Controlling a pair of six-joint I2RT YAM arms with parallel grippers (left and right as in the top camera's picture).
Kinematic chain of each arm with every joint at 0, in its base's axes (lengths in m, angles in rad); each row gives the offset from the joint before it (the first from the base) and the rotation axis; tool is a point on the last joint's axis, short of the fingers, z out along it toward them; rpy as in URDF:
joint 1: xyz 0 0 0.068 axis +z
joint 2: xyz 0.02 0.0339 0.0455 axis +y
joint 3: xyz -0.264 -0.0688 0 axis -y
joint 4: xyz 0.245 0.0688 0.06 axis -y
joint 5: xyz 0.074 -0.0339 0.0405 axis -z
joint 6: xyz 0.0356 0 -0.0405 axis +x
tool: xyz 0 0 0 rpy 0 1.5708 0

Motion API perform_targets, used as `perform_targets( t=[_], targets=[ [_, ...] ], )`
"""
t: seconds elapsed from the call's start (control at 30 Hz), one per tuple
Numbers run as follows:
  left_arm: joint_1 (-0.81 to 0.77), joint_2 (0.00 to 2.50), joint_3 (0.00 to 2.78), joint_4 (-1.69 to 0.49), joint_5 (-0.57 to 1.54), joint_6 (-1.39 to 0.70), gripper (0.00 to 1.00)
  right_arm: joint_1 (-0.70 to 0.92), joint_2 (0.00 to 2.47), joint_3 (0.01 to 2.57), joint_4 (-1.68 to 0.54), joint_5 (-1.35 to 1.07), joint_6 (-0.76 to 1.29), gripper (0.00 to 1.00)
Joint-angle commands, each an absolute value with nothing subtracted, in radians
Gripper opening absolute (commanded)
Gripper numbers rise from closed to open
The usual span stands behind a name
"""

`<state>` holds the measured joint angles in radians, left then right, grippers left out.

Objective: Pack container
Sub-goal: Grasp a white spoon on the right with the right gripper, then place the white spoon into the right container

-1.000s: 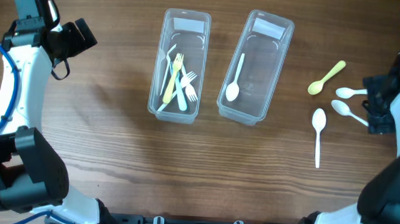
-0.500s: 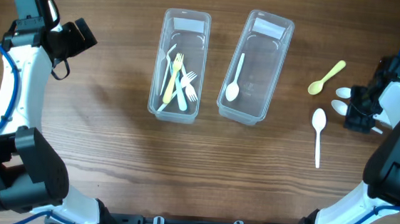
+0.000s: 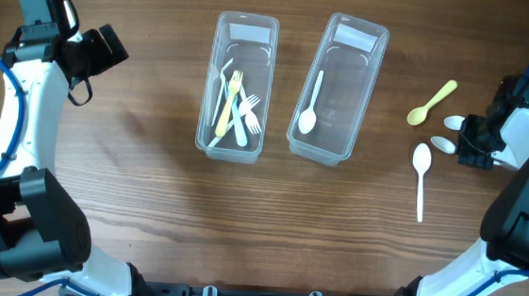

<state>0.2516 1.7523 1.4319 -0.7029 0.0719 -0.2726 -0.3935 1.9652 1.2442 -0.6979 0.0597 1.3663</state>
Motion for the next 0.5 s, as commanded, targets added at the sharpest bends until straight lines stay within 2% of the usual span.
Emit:
perform_targets(
  t=[0.0, 0.2, 0.33, 0.47],
  targets=[
    [0.257, 1.734, 1.433, -0.701, 0.069, -0.281, 1.00, -0.390, 1.939, 1.275, -0.693, 0.072, 1.243, 0.04],
    [0.258, 1.734, 1.433, -0.701, 0.069, -0.281, 1.00, -0.339, 1.749, 1.336, -0.577, 0.027, 0.902, 0.04],
    [0.257, 1.734, 1.433, -0.701, 0.069, -0.281, 1.00, -0.190, 1.671, 1.336, -0.448, -0.170, 0.737, 0.04],
    [0.257, 1.734, 1.433, -0.701, 0.069, -0.281, 1.00, 0.017, 1.690, 1.335, -0.427, -0.177, 0.705, 0.04]
  ],
)
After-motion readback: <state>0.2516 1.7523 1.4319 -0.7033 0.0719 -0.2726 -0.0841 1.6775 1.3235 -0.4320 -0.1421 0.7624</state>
